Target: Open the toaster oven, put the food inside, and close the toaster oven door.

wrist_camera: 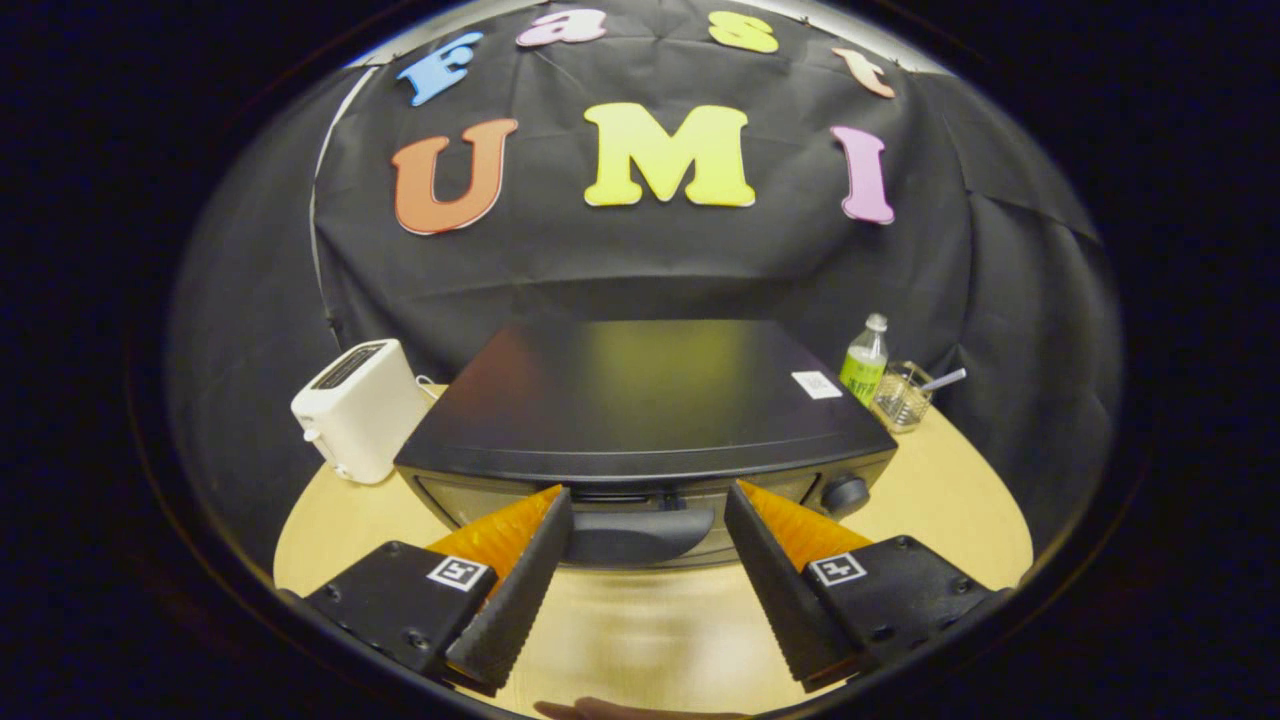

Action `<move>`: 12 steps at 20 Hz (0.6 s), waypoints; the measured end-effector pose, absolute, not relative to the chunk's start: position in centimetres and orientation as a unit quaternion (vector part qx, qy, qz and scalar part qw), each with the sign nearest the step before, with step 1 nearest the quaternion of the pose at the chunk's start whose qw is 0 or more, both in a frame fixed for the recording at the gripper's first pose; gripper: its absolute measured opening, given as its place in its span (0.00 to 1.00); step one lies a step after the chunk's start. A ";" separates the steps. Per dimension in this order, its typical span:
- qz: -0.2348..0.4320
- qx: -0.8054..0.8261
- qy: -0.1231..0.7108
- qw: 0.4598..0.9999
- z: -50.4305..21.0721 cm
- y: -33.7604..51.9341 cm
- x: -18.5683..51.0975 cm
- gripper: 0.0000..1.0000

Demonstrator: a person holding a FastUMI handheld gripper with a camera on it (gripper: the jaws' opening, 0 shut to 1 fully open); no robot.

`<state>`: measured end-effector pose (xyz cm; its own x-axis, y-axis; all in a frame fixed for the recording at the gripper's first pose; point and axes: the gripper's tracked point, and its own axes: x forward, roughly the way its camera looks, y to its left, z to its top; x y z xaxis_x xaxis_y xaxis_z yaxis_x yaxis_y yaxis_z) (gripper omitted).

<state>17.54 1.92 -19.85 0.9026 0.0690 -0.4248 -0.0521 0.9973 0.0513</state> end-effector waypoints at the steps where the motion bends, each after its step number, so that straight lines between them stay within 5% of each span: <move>1: 0.034 0.018 0.222 0.974 -20.1 2.0 17.7 1.00; 12: 0.077 0.056 0.177 0.980 -22.4 1.6 13.5 1.00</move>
<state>13.48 1.61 -22.36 0.9254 0.1699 -0.3387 -0.1305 0.9821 0.1359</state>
